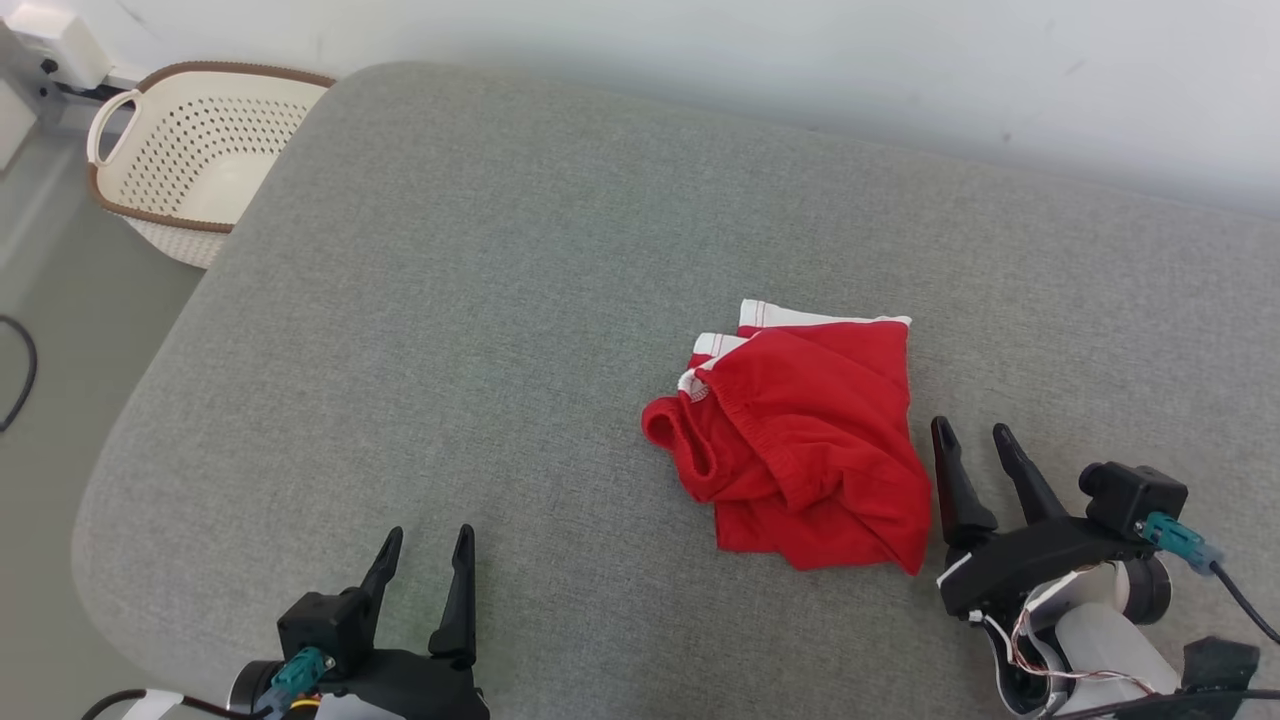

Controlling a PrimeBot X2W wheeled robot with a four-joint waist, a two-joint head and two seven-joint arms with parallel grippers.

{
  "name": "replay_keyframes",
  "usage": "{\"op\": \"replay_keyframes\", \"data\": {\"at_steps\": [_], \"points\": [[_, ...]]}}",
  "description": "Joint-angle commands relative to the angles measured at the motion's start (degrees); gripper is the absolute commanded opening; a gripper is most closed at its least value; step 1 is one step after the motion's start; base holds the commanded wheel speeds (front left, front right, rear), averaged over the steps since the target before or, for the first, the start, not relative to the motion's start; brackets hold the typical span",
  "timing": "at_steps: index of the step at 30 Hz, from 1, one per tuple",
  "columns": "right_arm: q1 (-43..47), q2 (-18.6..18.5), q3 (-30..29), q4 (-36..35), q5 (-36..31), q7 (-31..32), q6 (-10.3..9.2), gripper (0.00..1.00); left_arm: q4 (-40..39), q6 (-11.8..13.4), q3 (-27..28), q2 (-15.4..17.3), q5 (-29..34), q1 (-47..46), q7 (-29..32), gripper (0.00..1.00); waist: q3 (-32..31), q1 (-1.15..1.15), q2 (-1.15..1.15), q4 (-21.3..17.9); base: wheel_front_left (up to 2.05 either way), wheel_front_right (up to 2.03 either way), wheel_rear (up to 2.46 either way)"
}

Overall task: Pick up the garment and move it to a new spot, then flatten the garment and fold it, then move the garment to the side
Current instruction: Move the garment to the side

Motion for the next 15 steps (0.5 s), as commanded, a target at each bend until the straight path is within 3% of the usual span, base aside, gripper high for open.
{"op": "replay_keyframes", "data": {"at_steps": [1, 15], "points": [[-0.76, 0.40, -0.11, -0.11, 0.82, 0.00, -0.07, 1.00, -0.35, 0.00, -0.20, 0.07, 0.52, 0.34, -0.03, 1.00, 0.31, 0.00, 0.00, 0.47, 0.00, 0.00, 0.00], [-1.34, 1.18, 6.53, 2.90, 5.16, 0.00, -0.07, 1.00, -0.81, 0.33, -0.38, 0.06, 0.24, 0.64, -0.03, 1.00, 0.15, 0.00, 0.00, 2.12, 0.00, 0.00, 0.00]]}}
